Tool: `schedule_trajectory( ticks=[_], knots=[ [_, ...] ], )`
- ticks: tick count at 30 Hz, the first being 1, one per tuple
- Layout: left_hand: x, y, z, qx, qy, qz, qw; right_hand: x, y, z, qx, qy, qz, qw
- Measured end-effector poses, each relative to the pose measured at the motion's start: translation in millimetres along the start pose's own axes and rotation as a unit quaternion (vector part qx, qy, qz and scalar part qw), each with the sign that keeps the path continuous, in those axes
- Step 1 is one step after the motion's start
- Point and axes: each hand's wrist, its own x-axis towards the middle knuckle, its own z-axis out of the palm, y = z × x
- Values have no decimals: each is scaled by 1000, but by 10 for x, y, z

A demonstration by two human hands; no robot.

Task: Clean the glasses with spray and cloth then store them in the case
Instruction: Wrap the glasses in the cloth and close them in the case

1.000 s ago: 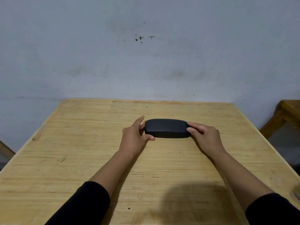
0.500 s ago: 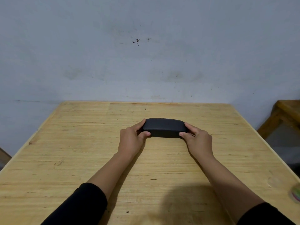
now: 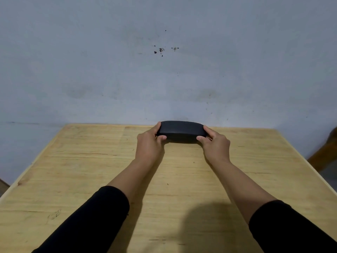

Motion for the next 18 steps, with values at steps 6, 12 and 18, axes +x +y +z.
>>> schedule_trajectory(
  ticks=[6, 12, 18],
  knots=[
    [181, -84, 102, 60, -11, 6, 998, 234, 113, 171, -47, -13, -13, 999],
    [222, -29, 103, 92, -23, 26, 995, 345, 172, 231, -68, -33, -33, 997],
    [225, 11, 50, 162, -59, 33, 984, 354, 127, 85, -233, -107, -101, 961]
  ],
)
